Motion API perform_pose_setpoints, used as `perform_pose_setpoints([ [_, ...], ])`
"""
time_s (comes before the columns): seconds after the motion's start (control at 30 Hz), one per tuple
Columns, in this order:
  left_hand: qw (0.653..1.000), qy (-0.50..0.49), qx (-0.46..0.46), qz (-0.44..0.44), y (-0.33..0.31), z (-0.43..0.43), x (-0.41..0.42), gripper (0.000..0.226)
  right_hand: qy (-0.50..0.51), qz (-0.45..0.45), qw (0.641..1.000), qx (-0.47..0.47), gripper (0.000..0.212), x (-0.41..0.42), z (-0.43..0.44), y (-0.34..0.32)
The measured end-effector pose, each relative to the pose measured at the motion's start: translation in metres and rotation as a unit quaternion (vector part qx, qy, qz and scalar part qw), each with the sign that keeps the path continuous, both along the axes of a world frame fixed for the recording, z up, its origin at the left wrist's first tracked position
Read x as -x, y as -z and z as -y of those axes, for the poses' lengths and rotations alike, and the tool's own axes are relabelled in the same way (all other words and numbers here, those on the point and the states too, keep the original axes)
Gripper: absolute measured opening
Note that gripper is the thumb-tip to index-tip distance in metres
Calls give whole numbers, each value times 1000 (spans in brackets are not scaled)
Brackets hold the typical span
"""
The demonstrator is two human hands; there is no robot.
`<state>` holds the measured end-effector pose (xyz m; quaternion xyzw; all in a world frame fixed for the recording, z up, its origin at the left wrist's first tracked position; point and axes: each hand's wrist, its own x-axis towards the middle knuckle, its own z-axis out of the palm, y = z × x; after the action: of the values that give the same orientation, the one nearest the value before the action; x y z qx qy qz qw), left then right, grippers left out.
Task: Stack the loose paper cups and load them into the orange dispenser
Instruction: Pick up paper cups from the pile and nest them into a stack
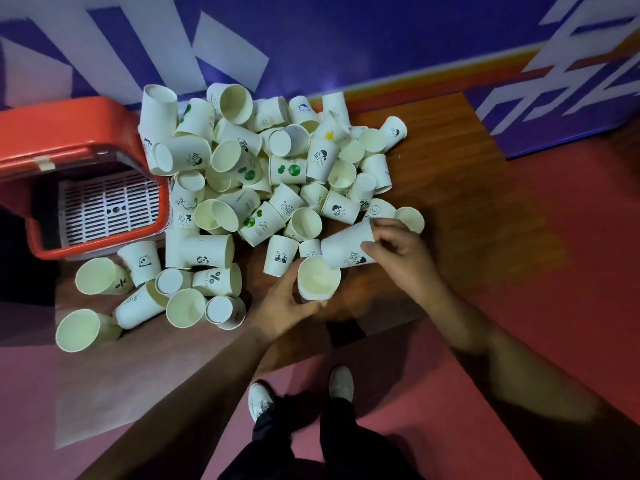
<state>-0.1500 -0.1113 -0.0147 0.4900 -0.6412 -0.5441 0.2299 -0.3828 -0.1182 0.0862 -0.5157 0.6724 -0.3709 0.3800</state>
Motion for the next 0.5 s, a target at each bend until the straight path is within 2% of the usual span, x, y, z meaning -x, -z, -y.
perform_pose_setpoints([
  [0.1, 1000, -1, 10, -3, -14, -4, -2, 80, -65, -10, 998, 18, 14, -7, -6, -6],
  [0.2, 1000, 8, 13, 6, -25, -6, -4, 79, -126, 1, 992, 27, 49, -13, -11, -15],
  [0.3, 999, 8, 26, 18, -35, -8, -8, 82, -180, -6, 984, -17, 81, -20, -12, -16],
  [0.4, 999, 2, 49, 9, -48, -9, -12, 78, -180, -11, 983, -45, 88, -31, -8, -11],
  [0.5, 998, -22, 65, 3, -64, -13, -17, 75, -187, 32, 981, -27, 81, -48, -11, -12],
])
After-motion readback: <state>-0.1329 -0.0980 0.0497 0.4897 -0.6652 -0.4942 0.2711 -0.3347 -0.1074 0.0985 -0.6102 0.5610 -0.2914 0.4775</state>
